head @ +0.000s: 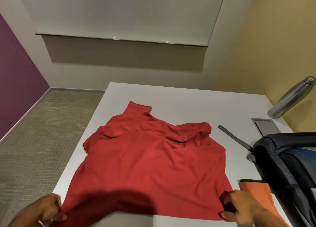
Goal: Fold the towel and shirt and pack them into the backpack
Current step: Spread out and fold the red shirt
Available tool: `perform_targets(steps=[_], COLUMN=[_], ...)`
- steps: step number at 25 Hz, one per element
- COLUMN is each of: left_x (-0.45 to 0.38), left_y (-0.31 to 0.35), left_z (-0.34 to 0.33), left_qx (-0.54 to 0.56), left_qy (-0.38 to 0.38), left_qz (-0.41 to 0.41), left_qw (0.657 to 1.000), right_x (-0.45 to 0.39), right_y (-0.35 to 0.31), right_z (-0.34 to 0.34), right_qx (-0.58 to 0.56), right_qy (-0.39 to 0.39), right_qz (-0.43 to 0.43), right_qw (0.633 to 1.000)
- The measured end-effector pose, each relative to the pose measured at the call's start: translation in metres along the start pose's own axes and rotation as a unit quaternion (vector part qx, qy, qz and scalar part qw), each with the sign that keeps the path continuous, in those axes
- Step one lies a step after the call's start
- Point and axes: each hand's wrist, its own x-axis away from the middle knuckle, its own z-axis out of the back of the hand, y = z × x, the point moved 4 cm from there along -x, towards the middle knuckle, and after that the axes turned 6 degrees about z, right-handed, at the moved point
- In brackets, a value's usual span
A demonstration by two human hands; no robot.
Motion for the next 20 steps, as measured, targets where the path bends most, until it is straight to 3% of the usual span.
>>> perform_targets(steps=[4,8,11,13,20], left_x=[0.008,-0.006,-0.019,-0.030,-0.085], left_y=[0.045,0.119,0.189,0.234,0.327], left_z=[0.040,0.097,0.120,0.130,0.141], left_qx=[-0.067,0.033,0.130,0.167,0.191], left_qy=[0.022,0.158,0.202,0.213,0.220], left_qz=[0.014,-0.075,-0.139,-0.166,-0.158], left_qw=[0.997,0.984,0.961,0.948,0.944], right_x=[-0.026,-0.059,-0.088,-0.116,-0.199], right_y=[0.043,0.075,0.089,0.099,0.114], right_z=[0.015,0.078,0.128,0.152,0.188], right_qx=[-0.143,-0.208,-0.254,-0.264,-0.227], right_qy=[0.151,0.275,0.338,0.338,0.218], right_qz=[-0.068,-0.114,-0.128,-0.126,-0.076], right_qw=[0.976,0.931,0.897,0.895,0.946])
